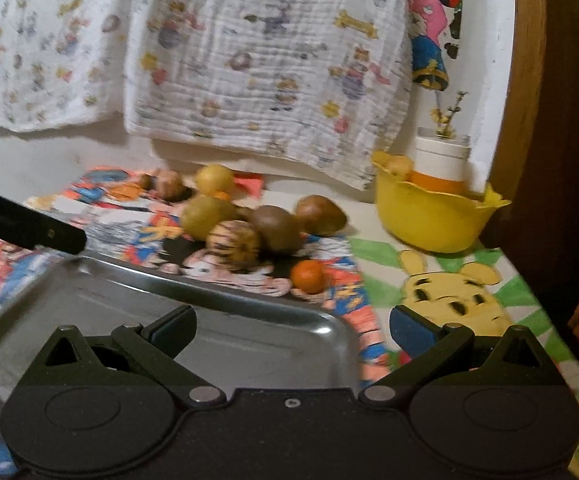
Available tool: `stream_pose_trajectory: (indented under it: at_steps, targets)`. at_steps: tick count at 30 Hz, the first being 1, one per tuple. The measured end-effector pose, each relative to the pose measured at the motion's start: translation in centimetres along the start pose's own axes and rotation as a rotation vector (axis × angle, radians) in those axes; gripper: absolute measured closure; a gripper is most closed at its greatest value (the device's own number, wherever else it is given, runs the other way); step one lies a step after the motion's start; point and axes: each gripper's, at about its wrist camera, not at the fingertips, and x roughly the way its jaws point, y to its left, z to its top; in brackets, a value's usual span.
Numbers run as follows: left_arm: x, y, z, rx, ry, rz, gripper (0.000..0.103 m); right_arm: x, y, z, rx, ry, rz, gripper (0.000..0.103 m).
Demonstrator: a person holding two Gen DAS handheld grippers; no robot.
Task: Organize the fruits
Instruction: 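Move left tool toward striped brown fruit while right tool approaches small orange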
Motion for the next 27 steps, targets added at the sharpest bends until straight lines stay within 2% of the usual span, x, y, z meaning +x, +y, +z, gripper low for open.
stream_pose_trajectory:
  at_steps: [4, 11, 18, 27]
  targets:
    - [1.9, -1.2, 1.3, 0.005, 0.006, -0.075, 0.000, 1.5, -1.7, 0.8, -0.027, 0.034, -0.045, 0.001]
    - [5.8, -3.8, 3.5, -0.008, 0.038, -0.153, 0.001, 4.4, -3.7, 2.0, -0.084, 0.068, -0.025, 0.002]
    - [8.7, -4.9, 4.7, -0.072, 0.075, -0.176, 0.003, 7.9, -3.4, 2.9, -0.125, 0.104, -0.006, 0.014]
    - [11.3, -4.6, 5.0, -0.190, 0.124, -0.230, 0.015, 10.7, -3.3, 3.4, -0.108, 0.135, 0.080, 0.031]
